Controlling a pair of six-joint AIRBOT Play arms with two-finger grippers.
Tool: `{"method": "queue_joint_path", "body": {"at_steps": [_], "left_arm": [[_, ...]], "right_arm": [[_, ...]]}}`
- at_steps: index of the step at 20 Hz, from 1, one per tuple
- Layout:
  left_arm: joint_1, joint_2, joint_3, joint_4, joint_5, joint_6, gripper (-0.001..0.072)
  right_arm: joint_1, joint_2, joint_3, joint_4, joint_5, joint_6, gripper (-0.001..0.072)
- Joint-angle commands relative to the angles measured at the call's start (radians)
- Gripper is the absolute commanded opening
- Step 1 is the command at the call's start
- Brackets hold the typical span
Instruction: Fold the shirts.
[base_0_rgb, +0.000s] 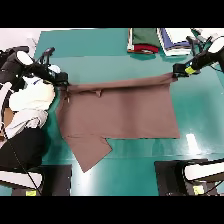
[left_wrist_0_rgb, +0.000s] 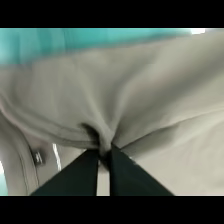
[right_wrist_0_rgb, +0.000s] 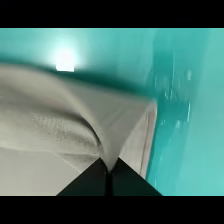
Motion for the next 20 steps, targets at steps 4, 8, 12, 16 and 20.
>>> {"method": "queue_joint_path", "body": {"at_steps": [4,8,12,16,20], "left_arm": [[0.001,-0.003,-0.163,0.013,-0.011,-0.002,0.004],[0.005,0.043,-0.165,0.049,-0.019,-0.069,0.0549],[0.005,0.267,-0.262,0.196,-0.087,-0.125,0.0549],[0.001,0.579,-0.649,0.174,-0.072,-0.196,0.0548],[-0.084,0.773,-0.935,0.113,-0.056,-0.254,0.0549]], "right_arm": [[0.002,0.062,-0.232,-0.03,-0.06,-0.003,0.0017],[0.001,0.097,-0.236,-0.01,-0.05,-0.004,0.0413],[0.001,0.234,-0.237,-0.004,0.061,-0.008,0.0412],[0.007,0.356,-0.237,0.006,0.121,-0.007,0.0411],[0.007,0.417,-0.237,0.074,0.117,-0.007,0.0411]]}}
